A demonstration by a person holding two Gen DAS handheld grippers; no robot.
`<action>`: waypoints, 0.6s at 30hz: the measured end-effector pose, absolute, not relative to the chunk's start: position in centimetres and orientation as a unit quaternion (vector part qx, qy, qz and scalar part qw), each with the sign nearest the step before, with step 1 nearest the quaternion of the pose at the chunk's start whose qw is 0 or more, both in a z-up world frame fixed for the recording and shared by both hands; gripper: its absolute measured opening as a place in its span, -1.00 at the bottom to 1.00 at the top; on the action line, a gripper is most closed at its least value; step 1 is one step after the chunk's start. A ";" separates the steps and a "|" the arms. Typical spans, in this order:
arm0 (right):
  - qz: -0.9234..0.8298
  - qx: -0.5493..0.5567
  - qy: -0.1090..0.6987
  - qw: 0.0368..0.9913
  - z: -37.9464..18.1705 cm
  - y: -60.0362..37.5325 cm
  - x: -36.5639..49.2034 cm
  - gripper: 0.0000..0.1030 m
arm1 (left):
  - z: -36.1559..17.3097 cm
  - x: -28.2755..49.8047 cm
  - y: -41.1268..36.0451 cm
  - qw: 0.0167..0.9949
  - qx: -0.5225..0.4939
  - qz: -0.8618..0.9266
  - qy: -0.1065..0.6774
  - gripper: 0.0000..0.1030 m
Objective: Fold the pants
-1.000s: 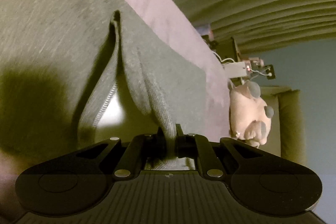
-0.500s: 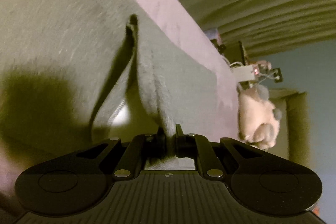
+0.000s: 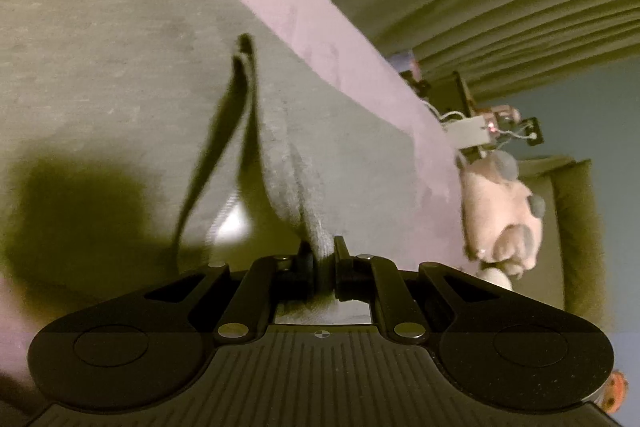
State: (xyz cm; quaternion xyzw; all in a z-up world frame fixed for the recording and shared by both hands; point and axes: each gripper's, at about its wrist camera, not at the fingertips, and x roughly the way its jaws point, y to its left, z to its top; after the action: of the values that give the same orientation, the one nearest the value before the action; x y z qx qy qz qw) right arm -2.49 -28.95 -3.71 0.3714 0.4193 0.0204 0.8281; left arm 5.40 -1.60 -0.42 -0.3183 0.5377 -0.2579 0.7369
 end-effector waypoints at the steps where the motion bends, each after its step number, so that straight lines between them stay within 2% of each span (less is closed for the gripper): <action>1: 0.015 0.367 0.421 0.829 -3.8 -28.4 -2.1 -0.92 | -0.6 5.3 -1.3 0.739 -0.315 -0.254 0.539 -0.80; 4: 0.016 0.369 0.416 0.831 -3.7 -28.4 -2.1 -0.94 | -0.3 5.1 -1.0 0.753 -0.298 -0.240 0.535 -0.79; 9: 0.015 0.281 0.422 0.862 -2.7 -25.9 -2.5 -0.94 | -0.1 4.9 -1.2 0.772 -0.259 -0.220 0.538 -0.73; 18: 0.013 0.270 0.428 0.862 -2.4 -26.5 -2.3 -0.94 | 0.0 4.7 -1.2 0.777 -0.242 -0.214 0.541 -0.72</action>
State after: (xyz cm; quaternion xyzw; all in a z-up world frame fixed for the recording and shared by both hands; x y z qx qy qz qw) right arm -2.30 -26.55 -2.35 0.2703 0.4284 0.0129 0.8621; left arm 4.68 -1.16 0.01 -0.2422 0.5410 -0.2136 0.7766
